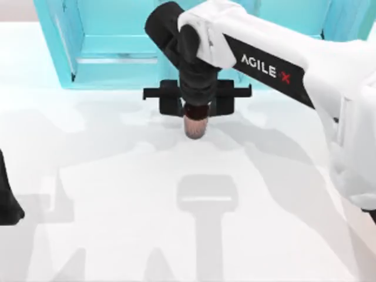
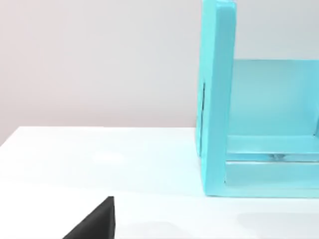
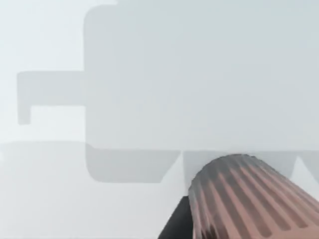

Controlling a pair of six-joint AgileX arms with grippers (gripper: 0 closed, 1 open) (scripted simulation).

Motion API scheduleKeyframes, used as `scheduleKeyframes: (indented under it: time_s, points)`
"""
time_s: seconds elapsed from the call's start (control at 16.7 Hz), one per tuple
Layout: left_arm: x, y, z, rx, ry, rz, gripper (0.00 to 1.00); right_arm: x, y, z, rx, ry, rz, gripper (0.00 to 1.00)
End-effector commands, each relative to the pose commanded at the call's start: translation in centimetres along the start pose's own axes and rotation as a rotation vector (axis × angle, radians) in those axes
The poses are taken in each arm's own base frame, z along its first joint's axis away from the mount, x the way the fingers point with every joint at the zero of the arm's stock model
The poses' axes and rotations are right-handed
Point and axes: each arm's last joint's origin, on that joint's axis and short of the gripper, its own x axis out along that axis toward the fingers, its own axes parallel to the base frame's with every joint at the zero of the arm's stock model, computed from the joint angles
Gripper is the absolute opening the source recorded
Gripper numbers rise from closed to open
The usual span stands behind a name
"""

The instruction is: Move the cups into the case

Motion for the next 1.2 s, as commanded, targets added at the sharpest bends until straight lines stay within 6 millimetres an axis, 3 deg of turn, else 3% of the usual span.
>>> scheduleKeyframes:
  time_s: [0.18,0.6,0.96,1.08,1.2]
  points:
    - [0.0,0.0,0.0,0.0,0.0,0.0,1.0,-1.7,-1.8,0.7,-0.015,0.006,-0.009,0.0]
    - [0.0,0.0,0.0,0.0,0.0,0.0,1.0,-9.1,-9.5,2.8,0.003,-0.001,0.0,0.0]
    - [0.0,0.0,0.0,0.0,0.0,0.0,1.0,-9.5,-9.8,2.9,0.0,-0.005,0.001,0.0]
    - [0.0,0.0,0.0,0.0,0.0,0.0,1.0,-9.8,-11.4,3.2,-0.004,0.001,-0.007,0.0]
    - [0.0,0.0,0.0,0.0,0.0,0.0,1.0,-10.4,-14.8,3.5,-0.014,0.017,-0.022,0.0]
